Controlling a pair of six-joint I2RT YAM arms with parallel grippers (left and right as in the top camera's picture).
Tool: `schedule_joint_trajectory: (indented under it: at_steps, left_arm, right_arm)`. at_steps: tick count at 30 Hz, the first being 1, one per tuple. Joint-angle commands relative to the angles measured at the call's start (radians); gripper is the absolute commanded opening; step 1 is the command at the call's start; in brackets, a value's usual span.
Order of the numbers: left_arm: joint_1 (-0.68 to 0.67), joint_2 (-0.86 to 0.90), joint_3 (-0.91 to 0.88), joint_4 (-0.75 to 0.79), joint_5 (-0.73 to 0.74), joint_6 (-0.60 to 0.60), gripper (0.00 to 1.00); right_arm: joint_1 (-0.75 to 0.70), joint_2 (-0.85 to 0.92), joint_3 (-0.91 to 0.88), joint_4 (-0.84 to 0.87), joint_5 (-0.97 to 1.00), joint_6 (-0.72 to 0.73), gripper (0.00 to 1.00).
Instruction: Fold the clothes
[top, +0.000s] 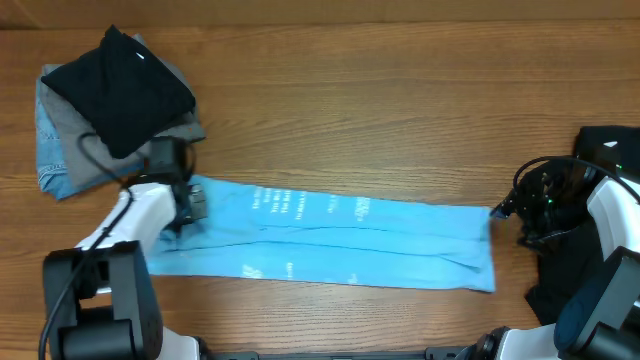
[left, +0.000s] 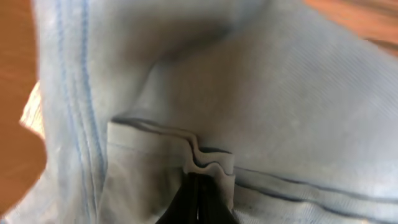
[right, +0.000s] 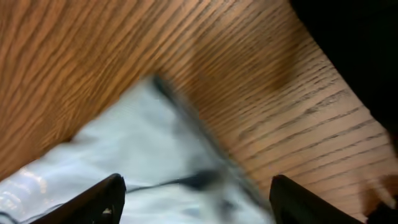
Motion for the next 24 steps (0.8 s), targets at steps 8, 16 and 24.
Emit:
schedule_joint_trajectory:
  at_steps: [8, 16, 24]
  left_arm:
    - [0.109, 0.031, -0.04, 0.014, 0.086, 0.011, 0.12]
    - [0.104, -0.014, 0.118, -0.118, 0.164, 0.03, 0.43]
    - [0.104, -0.089, 0.303, -0.258, 0.237, 0.056, 0.47]
  right_arm:
    - [0.001, -0.002, -0.063, 0.038, -0.057, -0.051, 0.81]
    - [0.009, 0.02, -0.207, 0.142, -0.226, -0.109, 0.77]
    - [0.125, 0.02, -0.312, 0.253, -0.272, -0.113, 0.68]
